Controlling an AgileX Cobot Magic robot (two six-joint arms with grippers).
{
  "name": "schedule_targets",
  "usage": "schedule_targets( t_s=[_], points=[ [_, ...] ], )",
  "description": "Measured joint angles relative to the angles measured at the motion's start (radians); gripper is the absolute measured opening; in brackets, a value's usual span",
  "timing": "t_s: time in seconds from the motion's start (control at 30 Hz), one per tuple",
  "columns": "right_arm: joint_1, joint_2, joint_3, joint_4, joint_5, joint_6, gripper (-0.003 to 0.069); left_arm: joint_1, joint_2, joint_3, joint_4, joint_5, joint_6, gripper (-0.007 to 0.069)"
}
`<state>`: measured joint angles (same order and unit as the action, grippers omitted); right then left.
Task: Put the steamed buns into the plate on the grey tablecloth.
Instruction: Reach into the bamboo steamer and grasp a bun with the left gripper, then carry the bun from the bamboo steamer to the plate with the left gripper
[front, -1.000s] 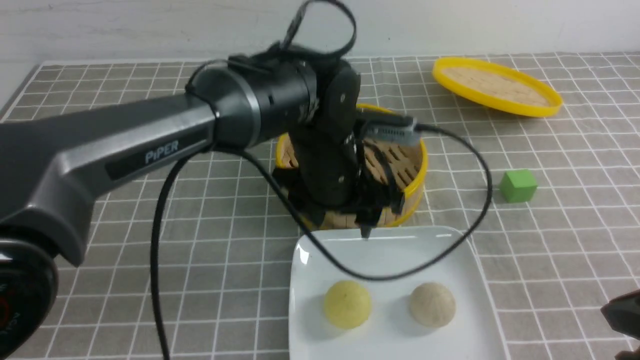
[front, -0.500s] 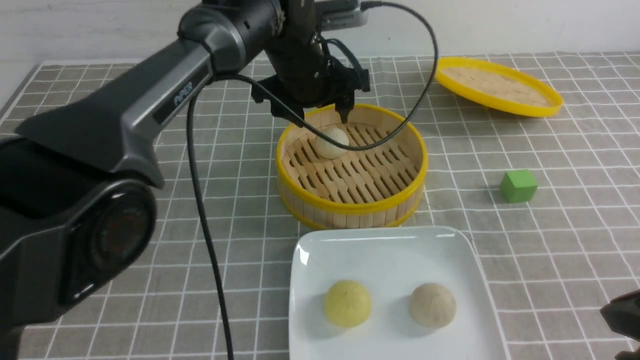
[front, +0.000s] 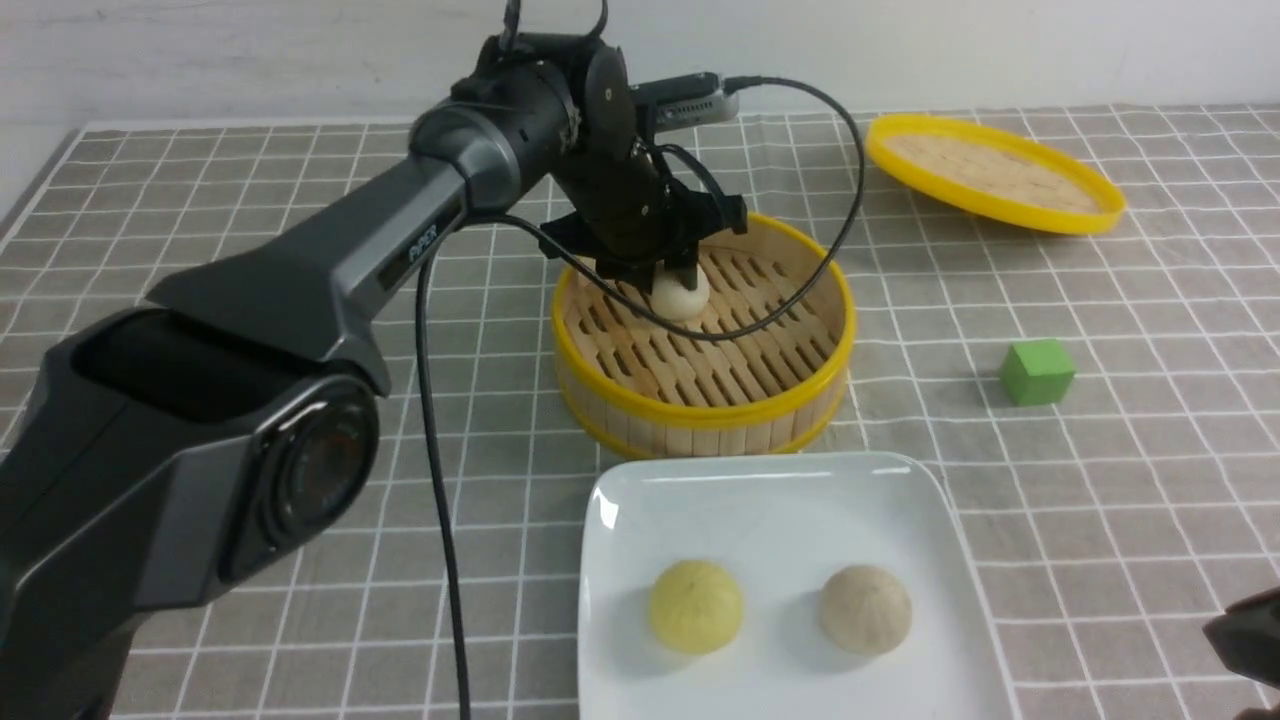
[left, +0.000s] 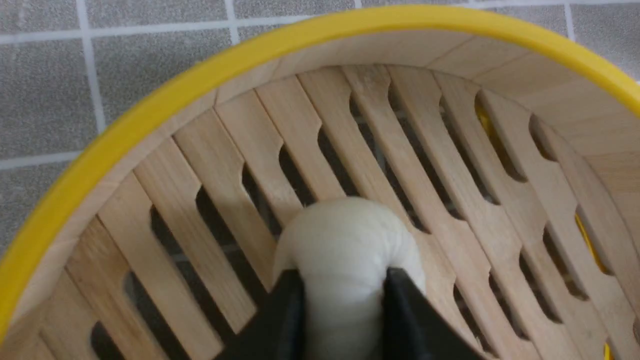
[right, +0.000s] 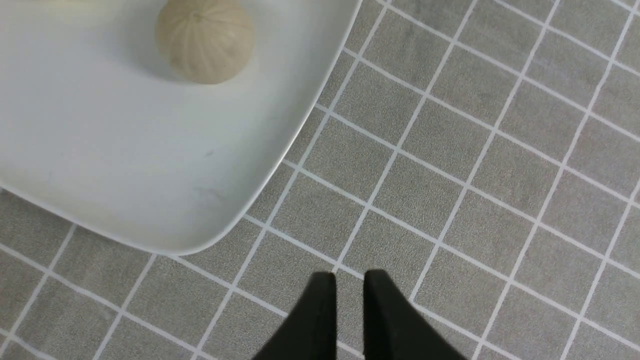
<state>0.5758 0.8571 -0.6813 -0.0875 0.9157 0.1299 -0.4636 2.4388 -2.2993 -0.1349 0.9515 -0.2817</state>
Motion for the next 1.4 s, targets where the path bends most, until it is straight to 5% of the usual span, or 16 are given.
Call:
schedule_targets(
  t_s=[0.1,0.53,0.83,1.1,1.4],
  points=[
    [0.000,0.000,0.000,0.018,0.002,0.000,0.0111,0.001,-0.024,0.000,0.000,0.042,0.034,0.0040],
    [0.000,0.000,0.000,0.024,0.002,0.000,0.0118,0.001,-0.487,0.040,-0.021,0.286,0.188,0.0029],
    [0.000,0.000,0.000,0.026,0.009,0.000,0.0127,-0.114,-0.705,0.627,-0.134,0.284,0.210,0.0029],
    [0.000,0.000,0.000,0.026,0.009,0.000,0.0135,-0.341,-0.734,1.124,-0.317,0.036,0.306,0.0030],
    [0.000,0.000,0.000,0.026,0.005,0.000,0.0144,-0.378,-0.735,1.221,-0.323,-0.208,0.311,0.0034]
  ],
)
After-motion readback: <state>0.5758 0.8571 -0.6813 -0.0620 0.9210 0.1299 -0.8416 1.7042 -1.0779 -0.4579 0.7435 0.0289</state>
